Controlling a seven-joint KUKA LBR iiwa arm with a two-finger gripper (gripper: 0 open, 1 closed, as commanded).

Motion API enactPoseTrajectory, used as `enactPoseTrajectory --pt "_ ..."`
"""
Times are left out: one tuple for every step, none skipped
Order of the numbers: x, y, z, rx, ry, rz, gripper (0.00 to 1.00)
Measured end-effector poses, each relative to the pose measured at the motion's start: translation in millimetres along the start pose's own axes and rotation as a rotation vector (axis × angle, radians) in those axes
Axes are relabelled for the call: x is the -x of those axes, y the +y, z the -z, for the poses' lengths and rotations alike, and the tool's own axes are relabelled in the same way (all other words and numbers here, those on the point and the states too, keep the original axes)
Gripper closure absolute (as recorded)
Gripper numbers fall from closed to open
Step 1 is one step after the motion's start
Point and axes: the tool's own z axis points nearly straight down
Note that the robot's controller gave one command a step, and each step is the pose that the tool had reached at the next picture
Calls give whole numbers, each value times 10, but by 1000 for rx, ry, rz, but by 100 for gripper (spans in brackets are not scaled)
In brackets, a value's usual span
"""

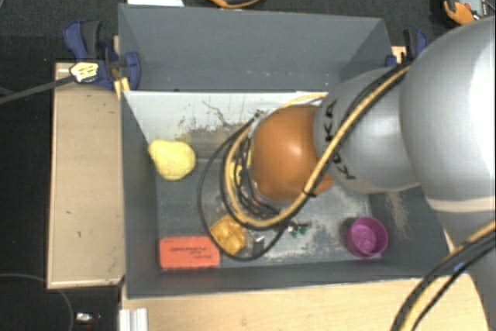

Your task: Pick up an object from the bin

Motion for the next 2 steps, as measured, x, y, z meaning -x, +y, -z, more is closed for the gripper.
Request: enactPoseTrajectory --pt "-1 2 -1 0 0 0 100" --pt "-10 8 124 2 1 -4 100"
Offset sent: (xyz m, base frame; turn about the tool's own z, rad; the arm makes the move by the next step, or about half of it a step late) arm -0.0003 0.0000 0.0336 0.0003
